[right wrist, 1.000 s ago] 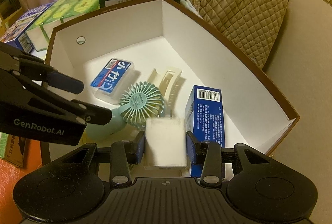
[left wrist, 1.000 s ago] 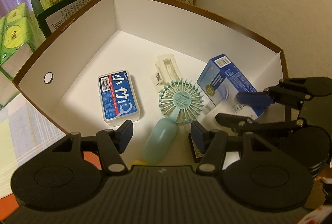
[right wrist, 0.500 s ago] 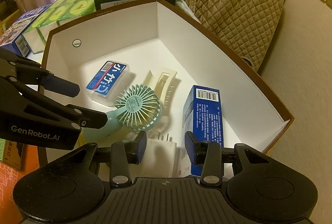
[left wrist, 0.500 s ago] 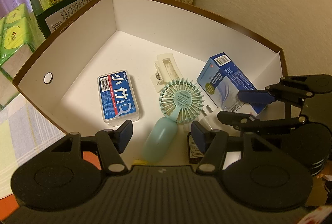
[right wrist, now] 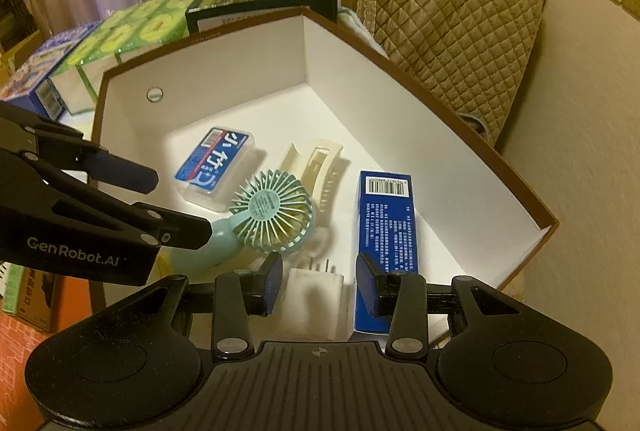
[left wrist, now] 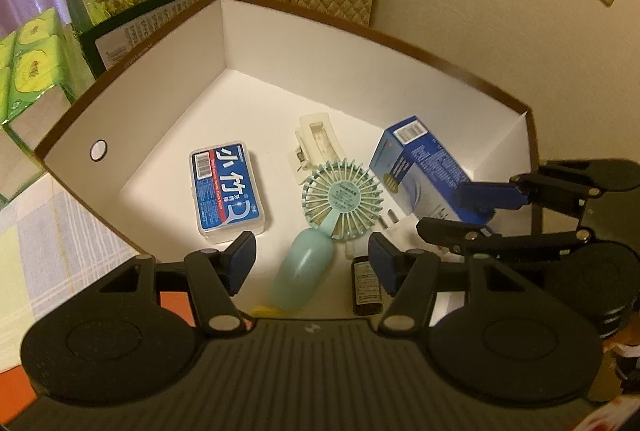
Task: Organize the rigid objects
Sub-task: 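Withdraw both tools from the brown box back over the mat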
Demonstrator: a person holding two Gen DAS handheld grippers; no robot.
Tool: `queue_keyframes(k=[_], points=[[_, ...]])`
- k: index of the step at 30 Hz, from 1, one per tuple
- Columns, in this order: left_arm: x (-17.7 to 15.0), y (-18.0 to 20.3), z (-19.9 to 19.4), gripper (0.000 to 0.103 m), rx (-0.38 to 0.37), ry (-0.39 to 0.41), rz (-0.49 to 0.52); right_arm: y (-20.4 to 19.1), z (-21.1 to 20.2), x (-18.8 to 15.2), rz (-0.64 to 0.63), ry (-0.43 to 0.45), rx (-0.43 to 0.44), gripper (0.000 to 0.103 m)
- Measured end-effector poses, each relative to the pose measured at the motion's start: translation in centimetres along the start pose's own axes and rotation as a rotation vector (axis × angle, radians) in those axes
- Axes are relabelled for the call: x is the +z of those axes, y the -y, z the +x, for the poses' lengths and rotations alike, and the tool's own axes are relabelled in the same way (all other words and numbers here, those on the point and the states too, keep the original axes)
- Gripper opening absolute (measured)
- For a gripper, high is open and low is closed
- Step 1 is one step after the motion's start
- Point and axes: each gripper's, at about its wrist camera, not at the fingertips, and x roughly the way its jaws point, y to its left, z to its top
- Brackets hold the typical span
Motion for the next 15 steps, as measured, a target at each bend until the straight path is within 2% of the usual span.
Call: queue_keyframes(k=[7, 11, 15], points=[[-0.9, -0.7, -3.8, 0.062, 0.01, 0.089, -0.023, 0.6, -2.9, -0.5, 0.095, 0.058, 0.044, 0.04], [-2.2, -1.6, -6.3, 0.062, 0.03, 0.129, -0.048, 0.1, -4.7, -1.0, 0.102, 0.084, 0.036, 0.054], [-3.9, -2.7, -9.1, 0.062, 0.045, 0.171, -0.087, -0.9, -6.4, -1.7, 0.107, 0.106, 0.051, 0.058]])
